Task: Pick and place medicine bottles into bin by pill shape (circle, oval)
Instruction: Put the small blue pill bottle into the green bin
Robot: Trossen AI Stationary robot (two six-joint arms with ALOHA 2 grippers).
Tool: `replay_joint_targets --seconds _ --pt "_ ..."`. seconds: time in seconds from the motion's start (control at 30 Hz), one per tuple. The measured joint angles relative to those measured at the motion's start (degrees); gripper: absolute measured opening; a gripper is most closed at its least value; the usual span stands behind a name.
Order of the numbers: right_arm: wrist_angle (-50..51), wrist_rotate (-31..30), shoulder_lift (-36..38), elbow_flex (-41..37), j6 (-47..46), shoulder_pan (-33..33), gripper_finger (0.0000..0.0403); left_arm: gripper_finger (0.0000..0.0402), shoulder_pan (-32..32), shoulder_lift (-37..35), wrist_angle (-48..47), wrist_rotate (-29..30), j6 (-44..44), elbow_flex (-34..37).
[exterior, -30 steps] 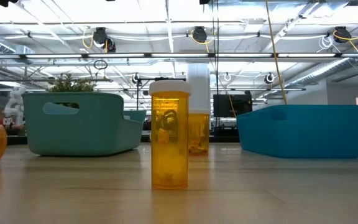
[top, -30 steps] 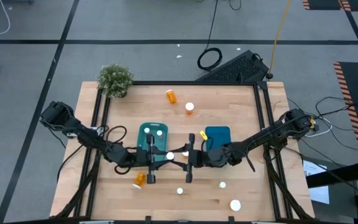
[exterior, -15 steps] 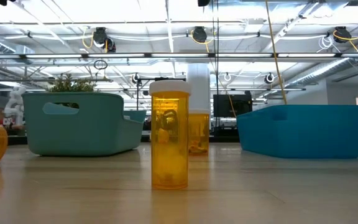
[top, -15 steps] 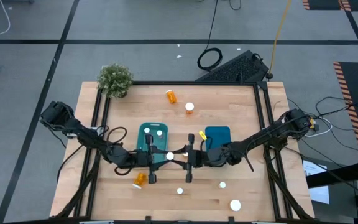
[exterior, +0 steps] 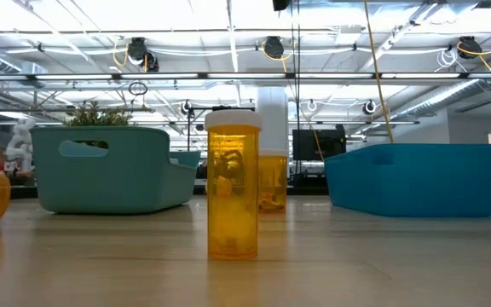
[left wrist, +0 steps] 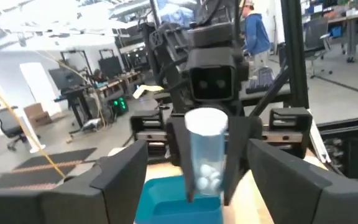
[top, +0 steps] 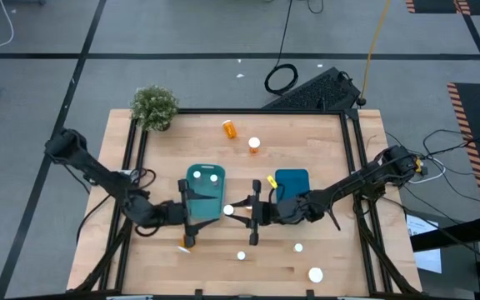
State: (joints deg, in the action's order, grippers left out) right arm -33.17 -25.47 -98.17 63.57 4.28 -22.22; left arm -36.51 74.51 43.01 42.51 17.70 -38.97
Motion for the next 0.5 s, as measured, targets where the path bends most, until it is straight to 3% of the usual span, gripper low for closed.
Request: replay_joint_targets --seconds 0.27,0.37,0.5 --pt "5.1 0.0 0.0 0.0 -6.9 1.8 0.0099 0.0282 2.5 -7.3 -30.5 0.8 -14.4 -8.8" --pt "6.6 0.0 0.0 0.0 -9.0 2.6 0.0099 0.0282 5.1 -7.4 -43.7 -5.4 -20.2 -14.7" --pt "8.4 0.0 0.0 0.0 -10.6 3.2 0.0099 0.0282 9.3 -5.4 -51.6 -13.5 -22.7 -19.7"
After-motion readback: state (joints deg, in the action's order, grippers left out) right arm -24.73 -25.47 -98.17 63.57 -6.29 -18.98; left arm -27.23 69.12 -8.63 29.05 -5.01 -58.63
